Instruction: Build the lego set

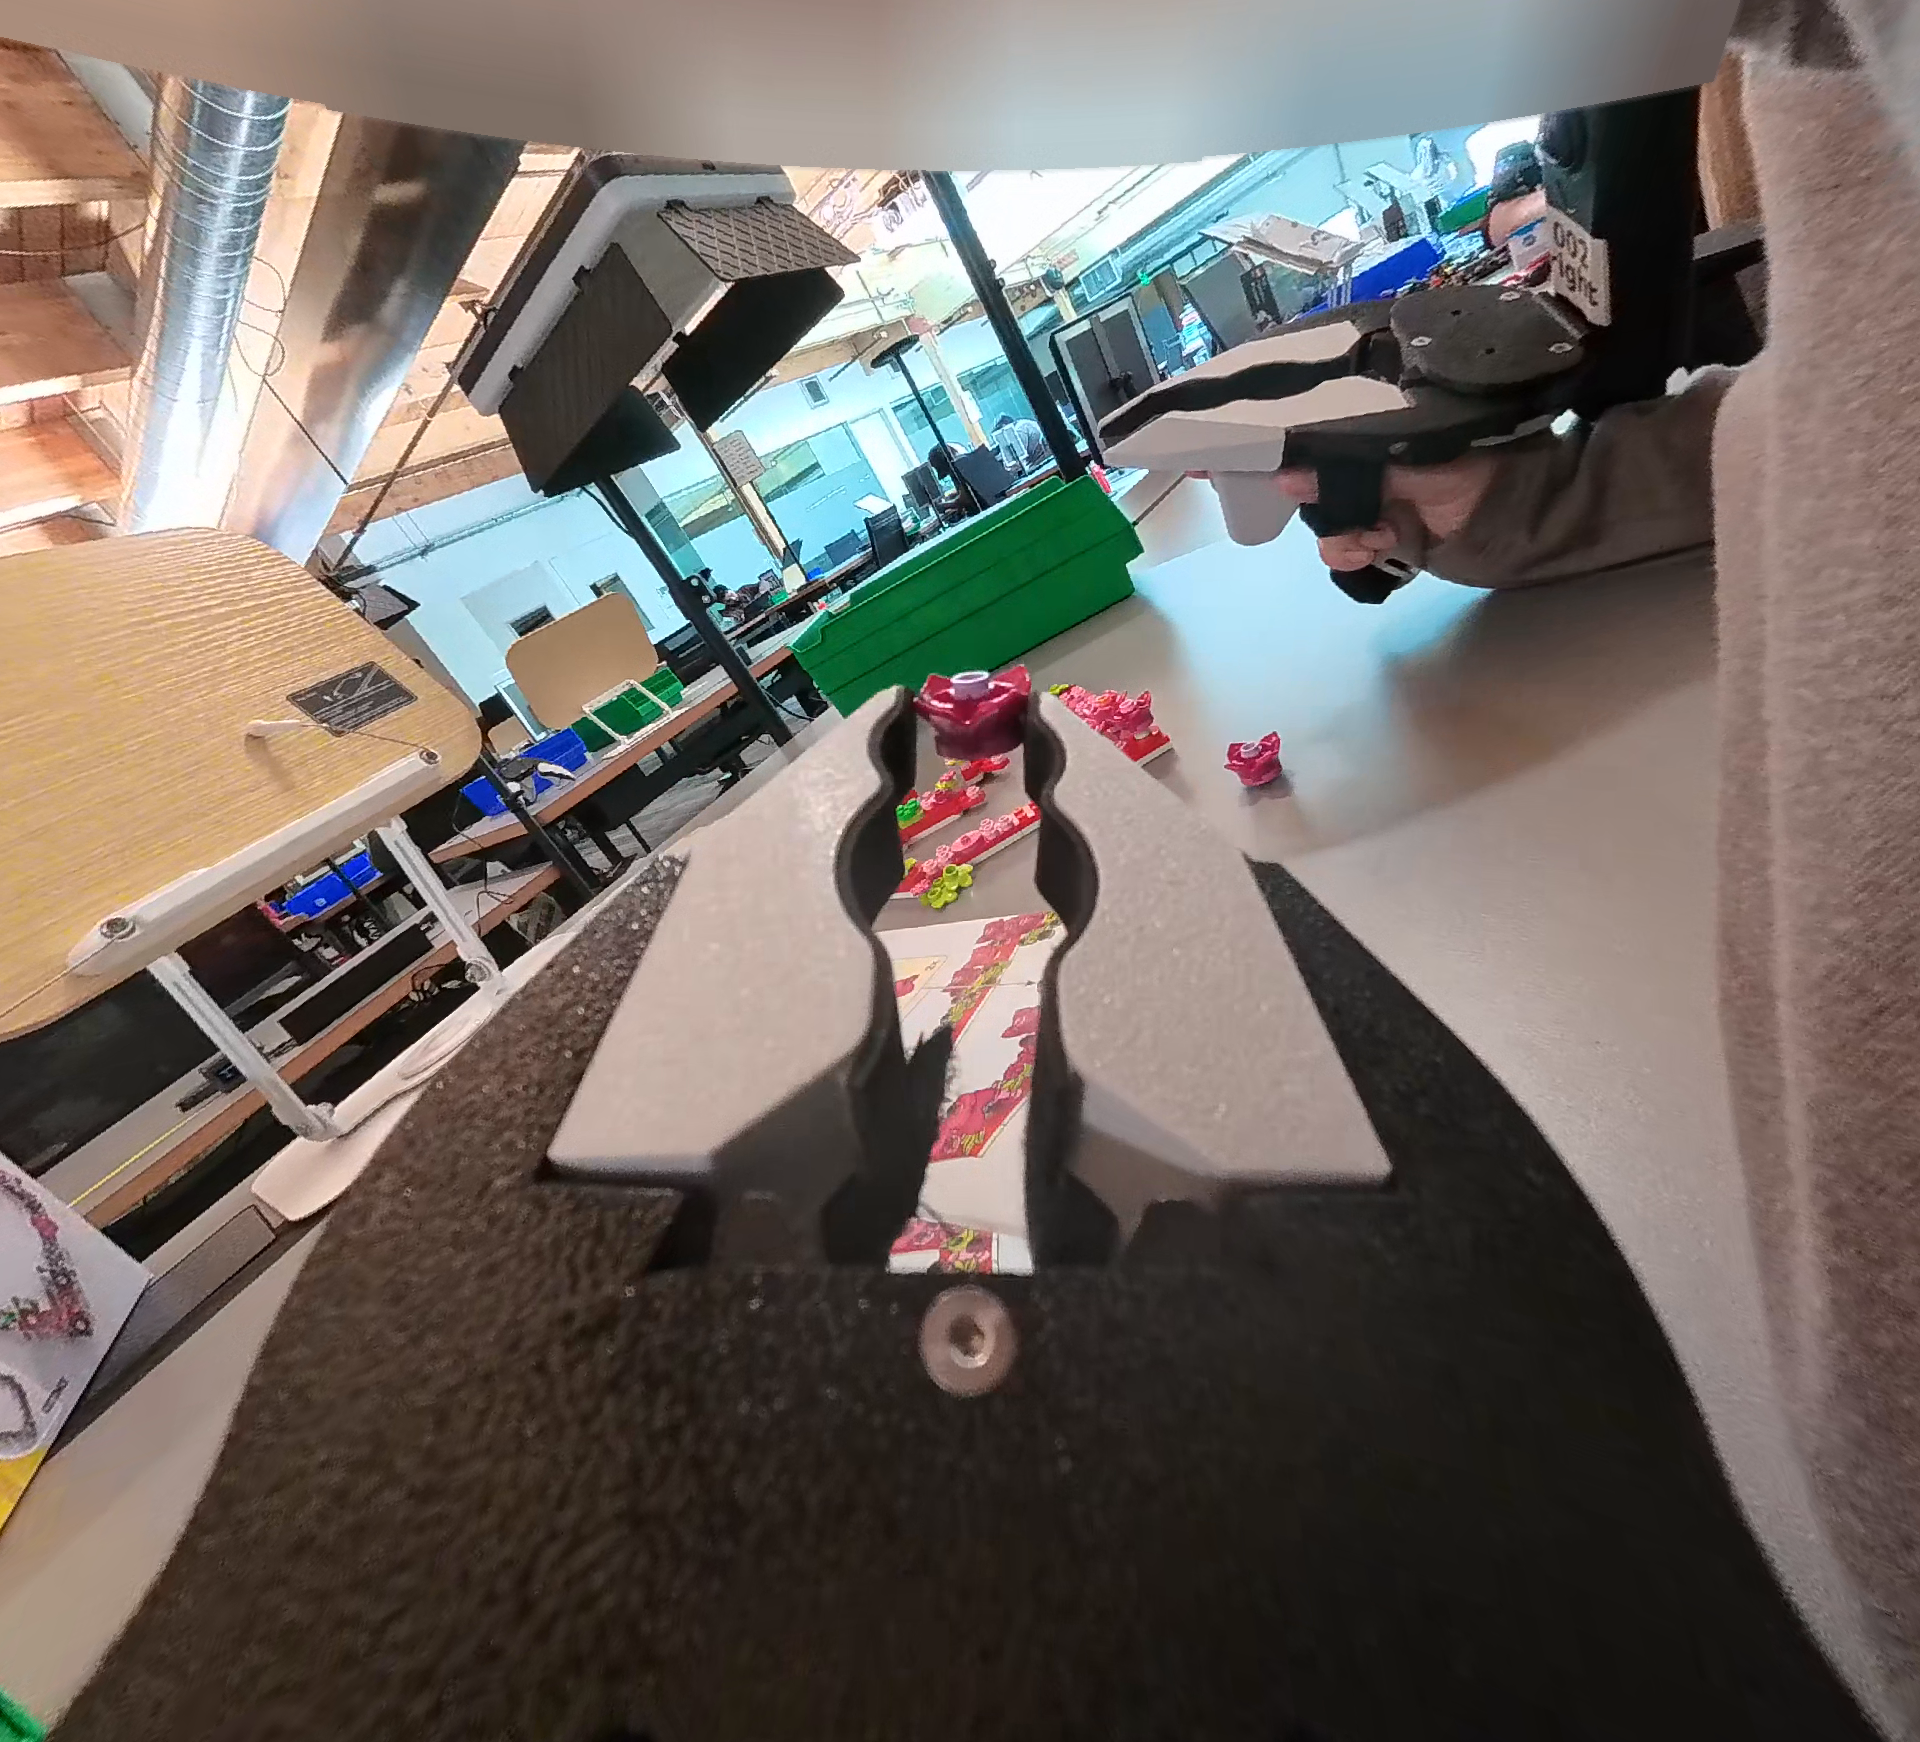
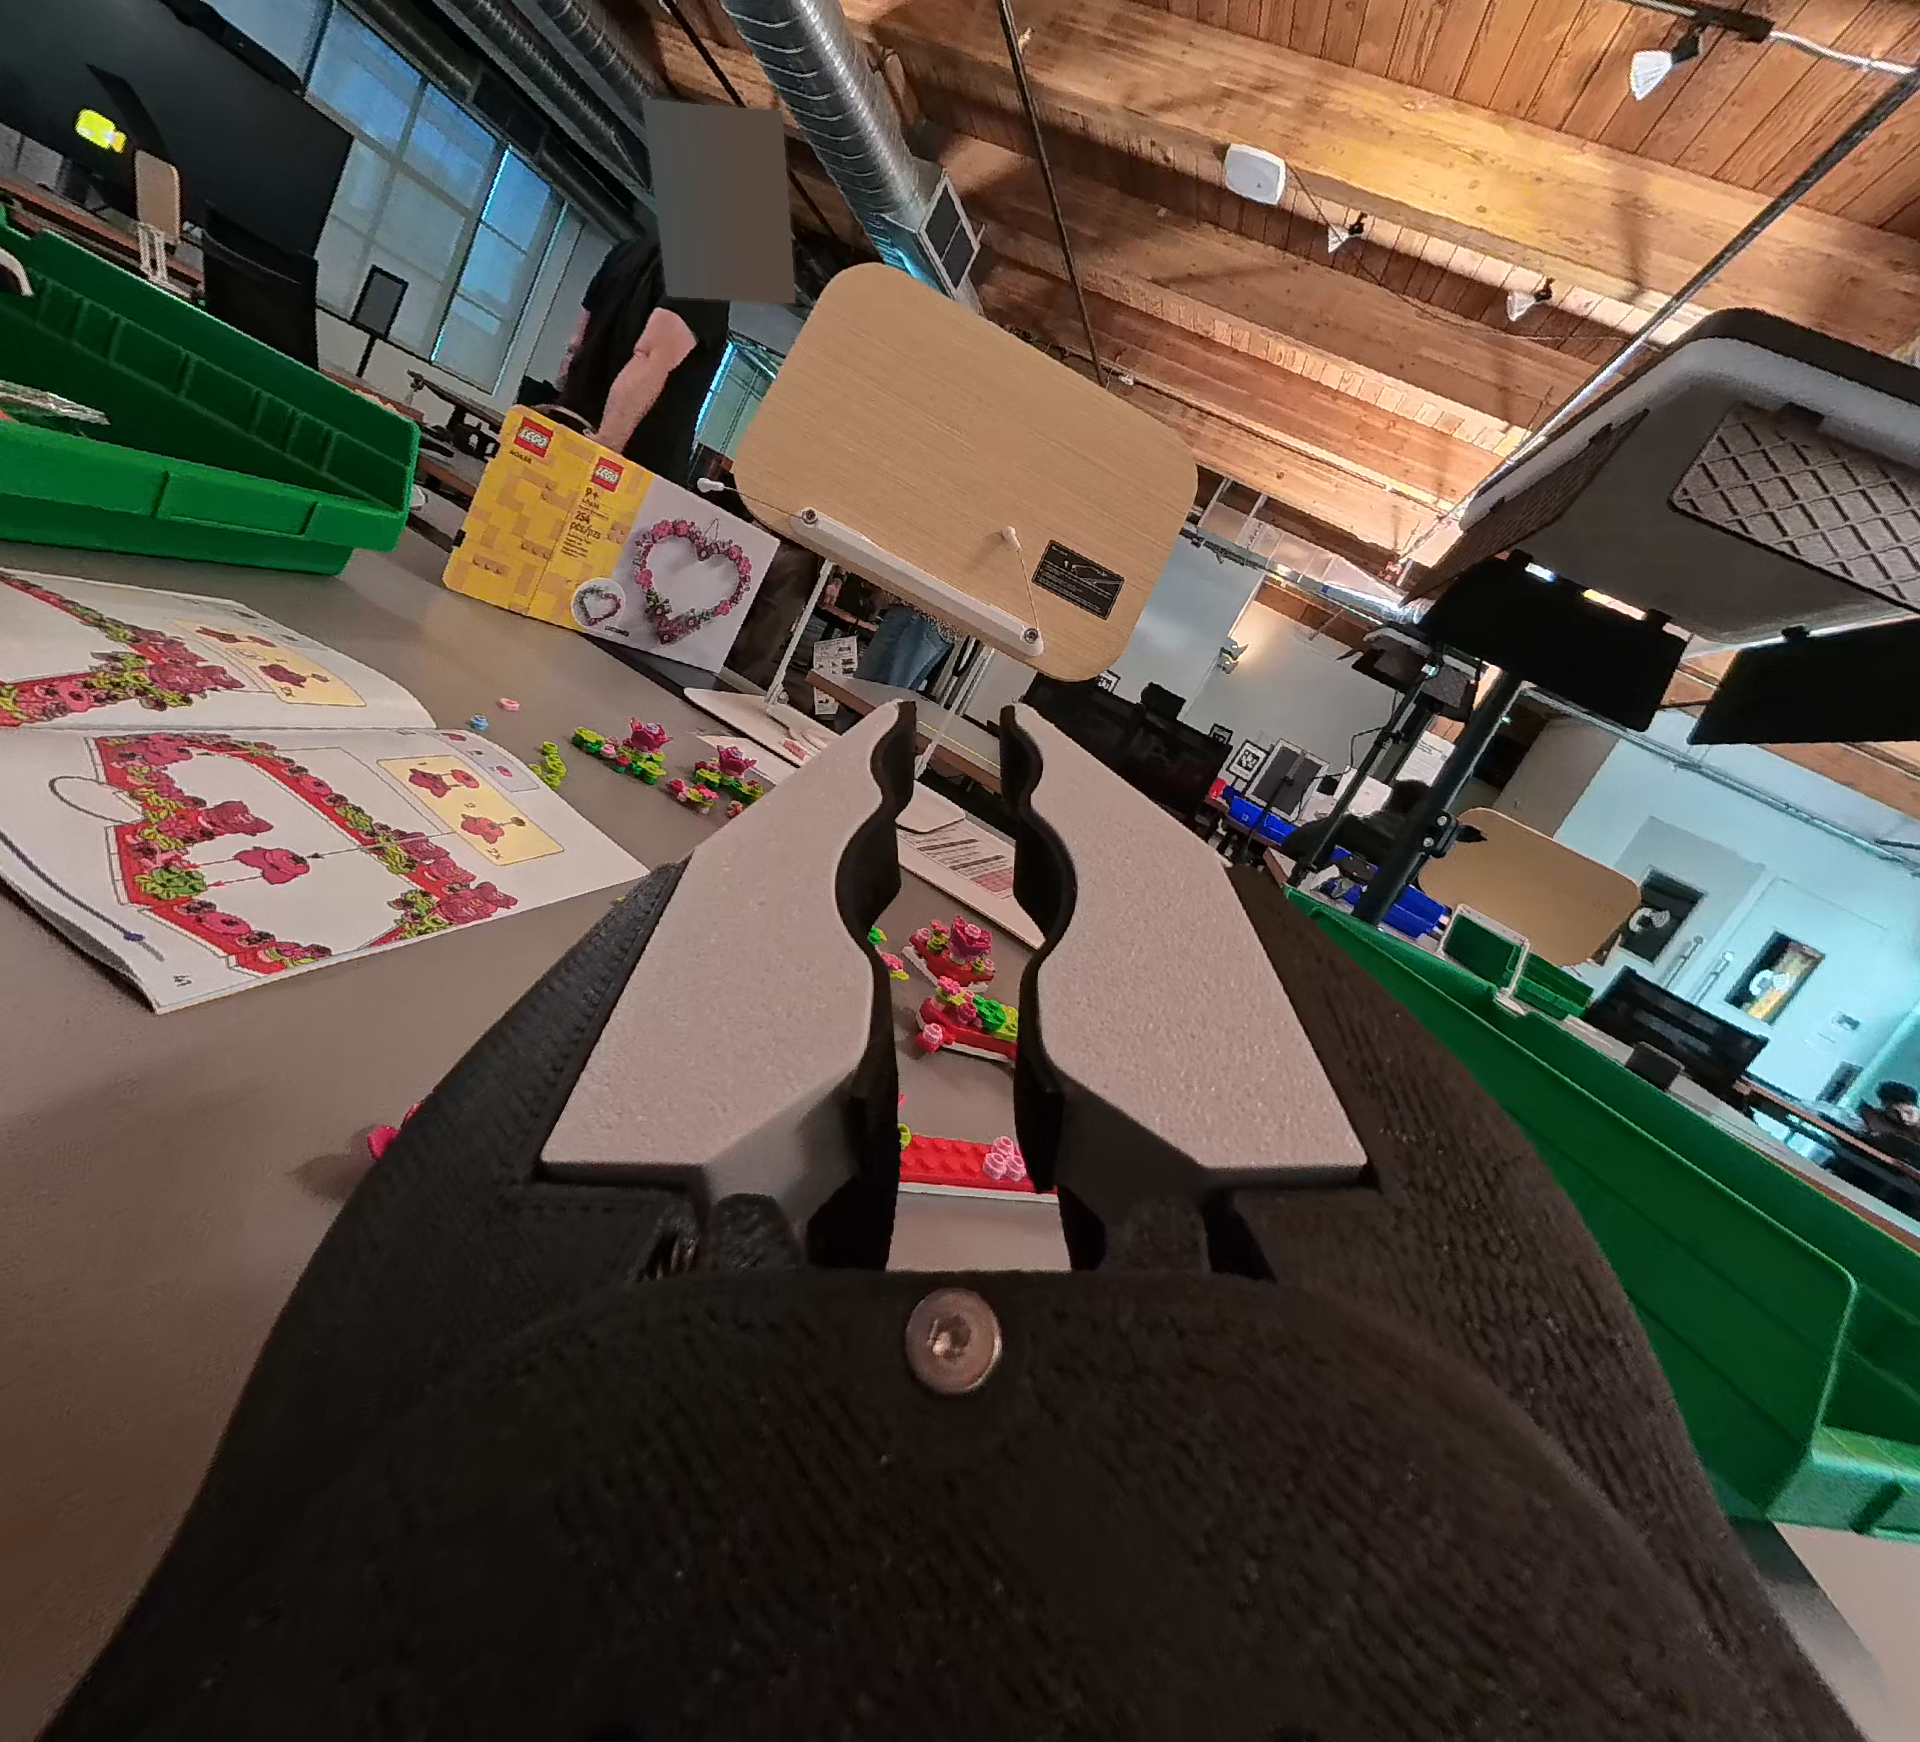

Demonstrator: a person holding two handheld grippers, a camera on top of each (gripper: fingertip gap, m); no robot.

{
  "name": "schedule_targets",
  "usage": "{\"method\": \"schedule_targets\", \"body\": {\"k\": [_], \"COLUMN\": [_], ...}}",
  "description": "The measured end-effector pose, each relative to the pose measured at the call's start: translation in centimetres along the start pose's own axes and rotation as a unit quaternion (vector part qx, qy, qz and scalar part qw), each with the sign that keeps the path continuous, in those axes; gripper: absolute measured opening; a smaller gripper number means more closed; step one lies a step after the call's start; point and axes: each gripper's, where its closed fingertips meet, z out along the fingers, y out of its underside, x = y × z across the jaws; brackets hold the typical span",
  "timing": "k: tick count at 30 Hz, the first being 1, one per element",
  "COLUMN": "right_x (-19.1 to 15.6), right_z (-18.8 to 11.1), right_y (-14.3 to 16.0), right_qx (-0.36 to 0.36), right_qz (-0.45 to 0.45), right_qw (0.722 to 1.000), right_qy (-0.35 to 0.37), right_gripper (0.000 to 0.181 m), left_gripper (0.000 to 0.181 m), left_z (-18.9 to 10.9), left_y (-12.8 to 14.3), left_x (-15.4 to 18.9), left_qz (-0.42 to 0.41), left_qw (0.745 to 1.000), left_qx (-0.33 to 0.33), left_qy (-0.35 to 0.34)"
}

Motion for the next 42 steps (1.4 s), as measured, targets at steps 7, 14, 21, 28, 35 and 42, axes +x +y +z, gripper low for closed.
{"method": "schedule_targets", "body": {"k": [7,14,21,28,35,42], "right_x": [0.02,-0.03,-0.09,-0.23,-0.28,-0.31], "right_z": [0.00,0.02,0.03,0.05,0.06,0.08], "right_y": [0.03,0.06,0.10,0.10,0.11,0.15], "right_qx": [-0.001,-0.001,-0.002,-0.002,-0.002,-0.003], "right_qz": [0.002,0.001,0.001,0.000,0.000,0.001], "right_qw": [1.000,1.000,1.000,1.000,1.000,1.000], "right_qy": [0.000,-0.001,-0.003,-0.005,-0.007,-0.008], "right_gripper": [0.014,0.014,0.014,0.014,0.014,0.014], "left_gripper": [0.018,0.018,0.018,0.018,0.018,0.018], "left_z": [-0.02,-0.02,0.01,0.05,0.08,0.12], "left_y": [0.02,0.01,0.06,0.13,0.16,0.19], "left_x": [-0.04,-0.02,-0.01,0.01,0.07,0.12], "left_qz": [0.000,0.001,0.002,0.003,0.004,0.004], "left_qw": [1.000,1.000,1.000,1.000,1.000,1.000], "left_qx": [0.000,0.000,-0.001,-0.003,-0.004,-0.005], "left_qy": [-0.001,-0.001,0.000,0.000,0.002,0.003]}}
